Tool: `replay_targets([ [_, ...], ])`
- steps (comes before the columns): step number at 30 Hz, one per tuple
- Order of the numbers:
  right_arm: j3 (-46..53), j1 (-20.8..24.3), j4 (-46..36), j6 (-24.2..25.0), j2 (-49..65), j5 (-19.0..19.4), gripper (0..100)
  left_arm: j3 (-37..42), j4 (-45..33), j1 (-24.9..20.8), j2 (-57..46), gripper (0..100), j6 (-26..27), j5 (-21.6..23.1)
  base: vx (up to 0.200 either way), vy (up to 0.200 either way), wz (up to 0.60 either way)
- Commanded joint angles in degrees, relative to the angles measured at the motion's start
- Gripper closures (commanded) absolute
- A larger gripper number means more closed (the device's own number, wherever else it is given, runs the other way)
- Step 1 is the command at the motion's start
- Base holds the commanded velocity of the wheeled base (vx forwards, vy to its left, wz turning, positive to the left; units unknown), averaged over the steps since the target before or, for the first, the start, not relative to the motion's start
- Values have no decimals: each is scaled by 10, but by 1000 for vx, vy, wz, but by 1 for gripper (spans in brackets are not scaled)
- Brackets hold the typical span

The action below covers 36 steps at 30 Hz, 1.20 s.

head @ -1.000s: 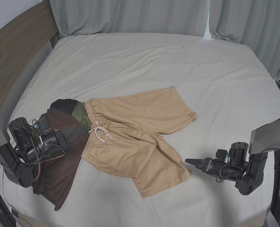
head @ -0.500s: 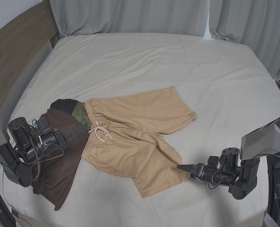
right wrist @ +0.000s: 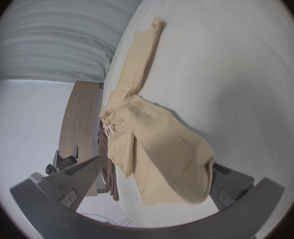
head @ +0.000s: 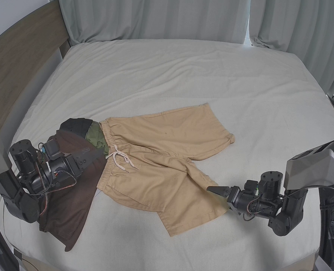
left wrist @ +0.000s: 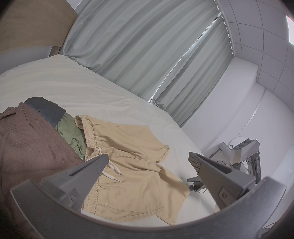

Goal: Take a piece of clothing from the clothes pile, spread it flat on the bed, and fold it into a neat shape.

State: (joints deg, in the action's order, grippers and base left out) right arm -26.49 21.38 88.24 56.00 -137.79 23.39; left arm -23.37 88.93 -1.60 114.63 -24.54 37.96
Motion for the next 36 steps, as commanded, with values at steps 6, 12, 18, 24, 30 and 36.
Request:
replay_targets([
  [6,-4,-15,0,0,31,-16,0,0,0,-1,2,0,0,-1,0,0,0],
  [12,12,-20,0,-4,33,-17,0,0,0,-1,2,0,0,-1,0,0,0],
  [18,37,-19,-1,-7,42,-17,0,0,0,-1,2,0,0,-1,0,0,0],
  [24,45,-20,-1,-7,44,-17,100,-2,1,-1,2,0,0,-1,0,0,0],
  [30,53,-27,-1,-19,39,-17,100,-3,1,-1,2,0,0,-1,0,0,0],
  [36,50,-37,-1,-27,38,-17,100,-2,1,-1,2,0,0,-1,0,0,0],
])
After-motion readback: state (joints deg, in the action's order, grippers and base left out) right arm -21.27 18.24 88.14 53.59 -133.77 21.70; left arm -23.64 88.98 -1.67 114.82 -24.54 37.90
